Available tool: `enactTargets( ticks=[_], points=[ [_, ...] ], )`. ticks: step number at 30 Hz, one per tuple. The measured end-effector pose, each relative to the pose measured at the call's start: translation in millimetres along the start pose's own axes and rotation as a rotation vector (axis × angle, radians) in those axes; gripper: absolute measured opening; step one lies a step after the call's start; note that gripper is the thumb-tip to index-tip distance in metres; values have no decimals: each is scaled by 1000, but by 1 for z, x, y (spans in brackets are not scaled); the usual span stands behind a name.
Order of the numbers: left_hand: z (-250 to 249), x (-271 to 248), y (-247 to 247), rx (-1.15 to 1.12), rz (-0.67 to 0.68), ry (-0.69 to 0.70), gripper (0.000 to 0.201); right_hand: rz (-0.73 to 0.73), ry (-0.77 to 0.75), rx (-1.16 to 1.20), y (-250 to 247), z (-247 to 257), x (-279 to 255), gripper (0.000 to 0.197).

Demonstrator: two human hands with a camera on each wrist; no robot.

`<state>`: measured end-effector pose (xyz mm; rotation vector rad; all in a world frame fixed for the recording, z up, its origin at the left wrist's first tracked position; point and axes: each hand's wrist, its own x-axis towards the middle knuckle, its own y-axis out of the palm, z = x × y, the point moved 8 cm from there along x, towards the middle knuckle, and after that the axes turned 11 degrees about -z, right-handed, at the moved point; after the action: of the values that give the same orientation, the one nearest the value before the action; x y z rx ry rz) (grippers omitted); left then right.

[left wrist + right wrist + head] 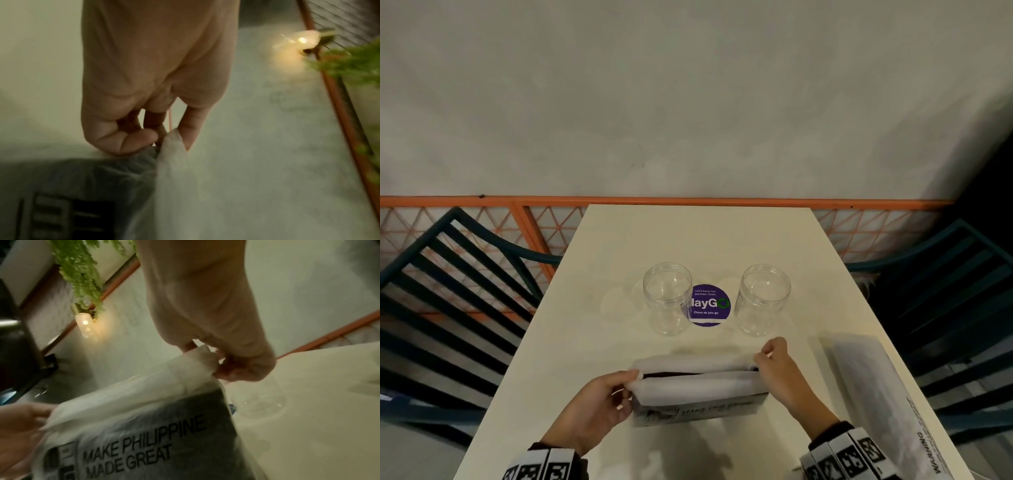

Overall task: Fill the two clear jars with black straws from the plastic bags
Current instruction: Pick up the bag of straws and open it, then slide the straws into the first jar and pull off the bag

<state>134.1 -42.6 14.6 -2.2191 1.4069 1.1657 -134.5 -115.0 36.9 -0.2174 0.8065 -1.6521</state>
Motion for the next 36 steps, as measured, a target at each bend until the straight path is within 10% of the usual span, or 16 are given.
enactTargets(
  ticks=[4,9,23,27,36],
  points=[
    [-17,-2,-3,181,-69,213,15,-179,-644,-274,1,53,-22,17],
    [-36,-21,15,324,-35,398,25,300,-1077,-336,60,90,-73,37],
    [-68,-73,61,605,66,838,9,264,-998,-234,63,104,-64,39],
    [-81,-67,38,750,90,964,42,270,-838,-82,37,98,-52,38],
    [-83,-43,13,562,36,779,41,405,-575,148,29,66,-39,27]
  ],
)
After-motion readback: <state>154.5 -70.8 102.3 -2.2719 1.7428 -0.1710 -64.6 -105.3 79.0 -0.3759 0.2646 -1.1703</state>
